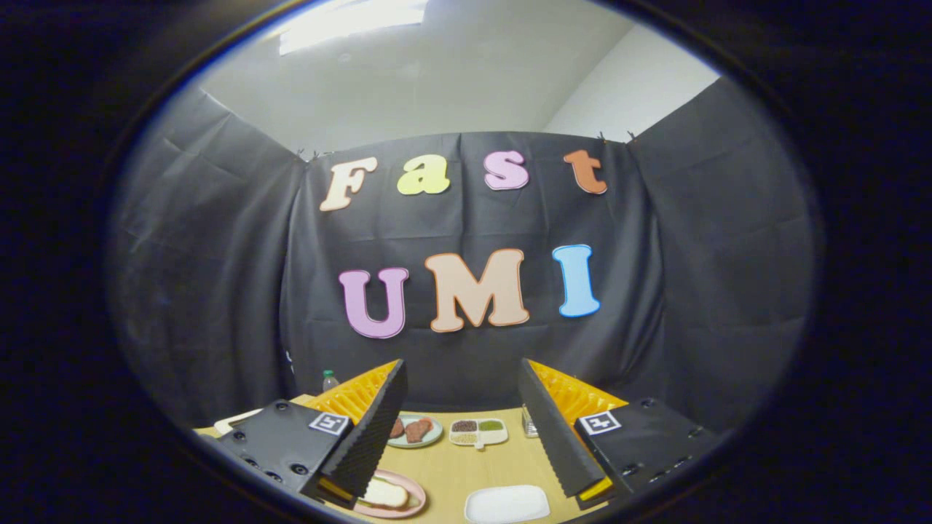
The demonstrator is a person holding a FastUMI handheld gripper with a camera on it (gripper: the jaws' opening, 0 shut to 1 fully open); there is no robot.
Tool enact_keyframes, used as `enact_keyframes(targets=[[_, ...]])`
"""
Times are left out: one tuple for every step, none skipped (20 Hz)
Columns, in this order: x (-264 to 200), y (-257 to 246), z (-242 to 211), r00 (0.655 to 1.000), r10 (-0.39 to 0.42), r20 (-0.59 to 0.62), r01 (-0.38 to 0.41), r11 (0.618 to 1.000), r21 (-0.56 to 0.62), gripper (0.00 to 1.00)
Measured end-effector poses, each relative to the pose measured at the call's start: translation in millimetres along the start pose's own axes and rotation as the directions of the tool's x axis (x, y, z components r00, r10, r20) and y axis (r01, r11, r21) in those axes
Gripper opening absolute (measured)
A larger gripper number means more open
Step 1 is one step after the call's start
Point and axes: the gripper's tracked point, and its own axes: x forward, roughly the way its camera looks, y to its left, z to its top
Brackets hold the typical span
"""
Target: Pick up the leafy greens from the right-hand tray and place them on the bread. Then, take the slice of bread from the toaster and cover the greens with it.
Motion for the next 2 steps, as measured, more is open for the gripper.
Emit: enact_keyframes(targets=[[-3.4, -3.4, -0.9, 1.000, -0.005, -0.007, 0.005, 1.000, -0.008, 0.99], [-4.9, -6.9, -1.5, 1.000, -0.006, -0.013, 0.005, 1.000, -0.018, 0.99]])
